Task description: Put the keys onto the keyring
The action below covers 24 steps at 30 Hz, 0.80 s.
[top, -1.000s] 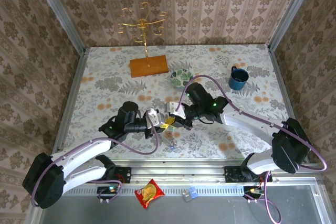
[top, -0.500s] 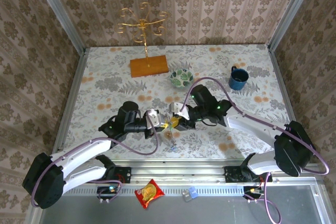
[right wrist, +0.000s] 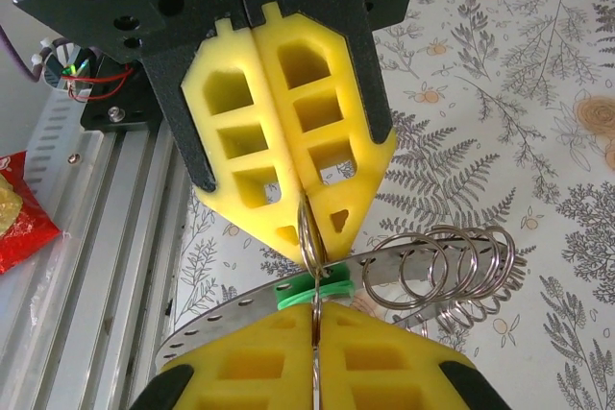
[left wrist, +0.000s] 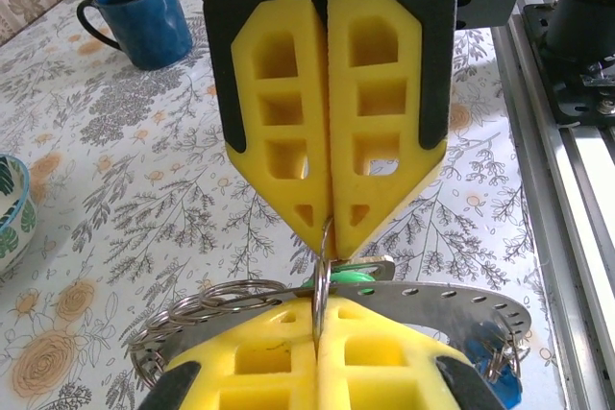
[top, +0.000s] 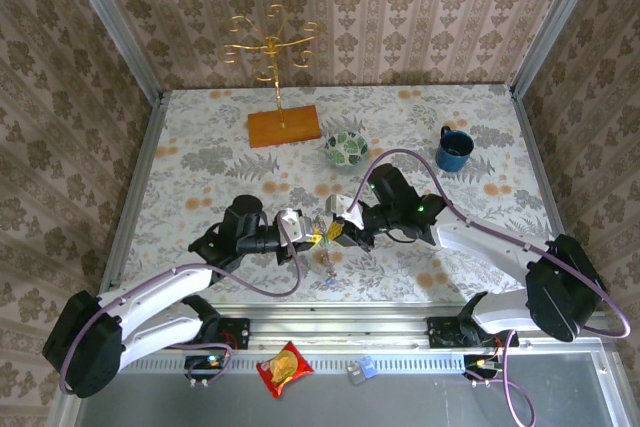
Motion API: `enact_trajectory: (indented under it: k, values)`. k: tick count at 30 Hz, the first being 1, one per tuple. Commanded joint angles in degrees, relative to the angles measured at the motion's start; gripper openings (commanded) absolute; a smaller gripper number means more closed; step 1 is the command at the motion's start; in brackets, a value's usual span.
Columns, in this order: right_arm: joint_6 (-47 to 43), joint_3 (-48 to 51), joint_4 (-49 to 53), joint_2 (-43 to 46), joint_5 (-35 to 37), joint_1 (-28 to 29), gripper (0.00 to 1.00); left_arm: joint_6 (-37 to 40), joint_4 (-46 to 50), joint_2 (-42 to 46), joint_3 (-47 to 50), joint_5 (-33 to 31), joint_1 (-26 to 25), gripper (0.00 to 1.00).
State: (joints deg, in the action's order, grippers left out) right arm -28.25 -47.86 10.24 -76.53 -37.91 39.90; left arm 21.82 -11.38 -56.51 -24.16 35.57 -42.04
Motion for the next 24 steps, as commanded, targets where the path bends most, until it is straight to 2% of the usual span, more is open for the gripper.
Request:
enact_trajectory:
  k: [1,7,11,13,22,24]
  values:
    - [0.5,0.9,-0.3,0.8,-0.7,-0.3,0.09,-1.6,-3.7,0.9,0.5,0.7,0.0,0.00]
    - [1.3,0.0,-0.5,-1.1,-1.2,0.5,0.11,-3.7,-9.3,0.5,1.8,0.9,-0.1,0.00]
    - [2.8,1.2,-4.0,2.4,-1.1,0.2,0.26,-3.6,-9.2,0.6,2.3,0.9,-0.1,0.00]
    - [3.7,2.4,-6.2,4.2,-1.3,-0.3,0.30,-3.6,-9.4,0.7,2.5,0.9,-0.1,0.00]
    - [4.6,2.4,-8.7,3.2,-3.4,-0.6,0.32,-4.0,-11.5,0.3,3.3,0.9,-0.1,0.00]
    - [4.7,2.1,-8.9,2.7,-3.9,-0.6,0.32,-4.1,-11.8,0.3,3.5,2.6,-0.1,0.00]
